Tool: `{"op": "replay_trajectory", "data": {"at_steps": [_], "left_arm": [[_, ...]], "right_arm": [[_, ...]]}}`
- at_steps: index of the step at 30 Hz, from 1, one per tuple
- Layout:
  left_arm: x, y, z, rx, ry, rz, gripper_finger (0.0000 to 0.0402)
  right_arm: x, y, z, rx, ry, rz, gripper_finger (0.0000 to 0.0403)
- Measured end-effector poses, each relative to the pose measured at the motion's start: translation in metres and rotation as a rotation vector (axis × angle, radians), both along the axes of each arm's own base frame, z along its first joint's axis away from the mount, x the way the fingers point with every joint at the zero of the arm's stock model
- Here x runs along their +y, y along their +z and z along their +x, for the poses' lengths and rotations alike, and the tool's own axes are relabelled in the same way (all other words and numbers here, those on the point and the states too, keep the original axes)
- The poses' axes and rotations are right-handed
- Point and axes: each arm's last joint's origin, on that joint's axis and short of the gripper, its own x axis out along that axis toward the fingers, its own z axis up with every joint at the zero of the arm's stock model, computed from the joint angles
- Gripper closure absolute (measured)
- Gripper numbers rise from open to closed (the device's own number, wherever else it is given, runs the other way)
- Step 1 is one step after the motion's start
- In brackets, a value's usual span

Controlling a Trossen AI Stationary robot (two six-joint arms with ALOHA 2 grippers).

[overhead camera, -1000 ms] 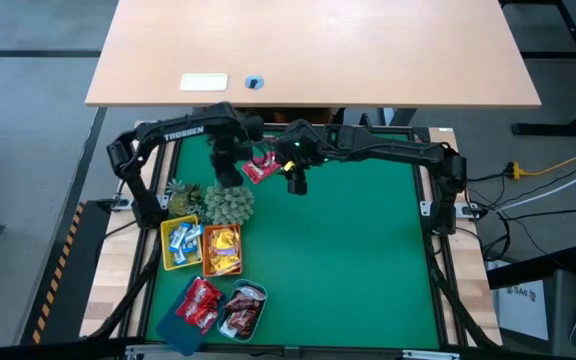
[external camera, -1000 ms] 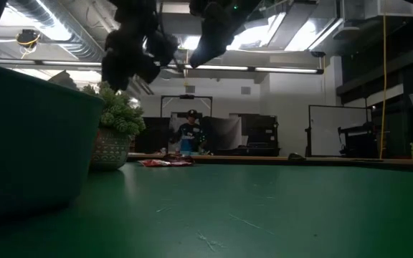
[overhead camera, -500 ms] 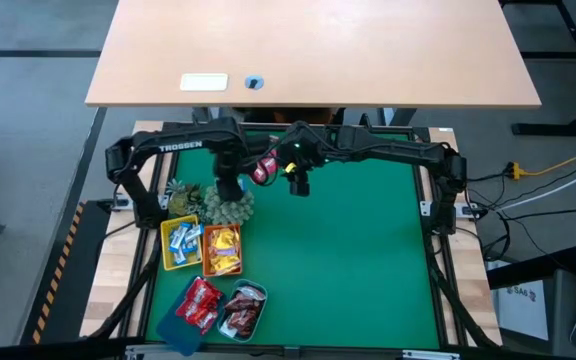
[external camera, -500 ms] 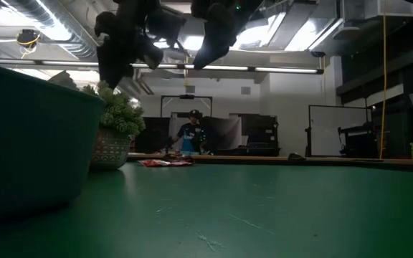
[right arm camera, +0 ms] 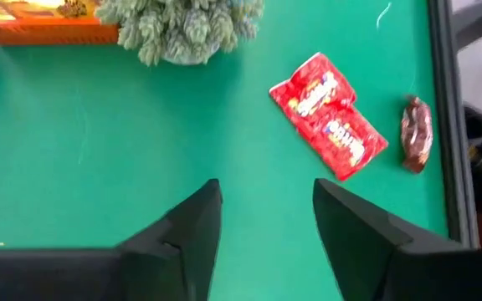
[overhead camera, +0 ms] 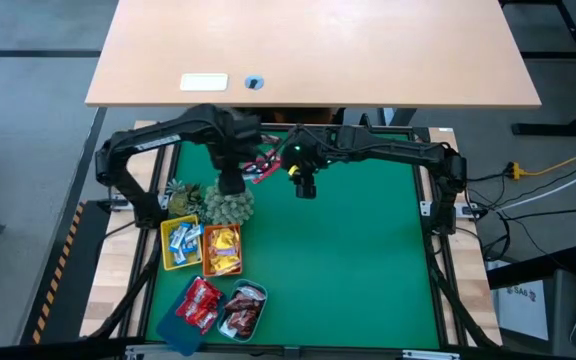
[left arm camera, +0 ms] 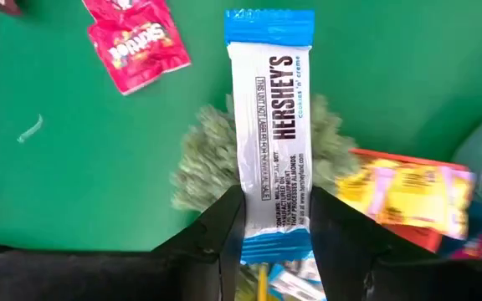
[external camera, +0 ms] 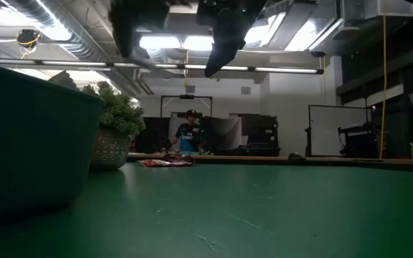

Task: Sort candy
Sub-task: Put the white chocolate into the yellow basket

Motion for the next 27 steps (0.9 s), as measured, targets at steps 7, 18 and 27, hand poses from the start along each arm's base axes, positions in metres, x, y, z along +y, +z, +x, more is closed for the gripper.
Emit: {"op": "replay_trajectory", "data": {"at_steps": [7, 18, 27], "left_arm": [[-0.025, 0.038, -0.045, -0.151, 0.151, 0.006, 0.0286], [-0.081, 0.021, -0.127, -0.159, 0.518, -0.129, 0.0286], [-0.108, -0.029, -0.158, 0.108, 0.619, -0.351, 0.0286]], "right_arm": [[0.000, -0.002, -0.003, 0.039, 0.007, -0.028, 0.0215], [-0.002, -0.001, -0.001, 0.022, -0.005, -0.087, 0.0215], [-0.002, 0.000, 0.001, 0.006, 0.000, -0.092, 0.0215]]}}
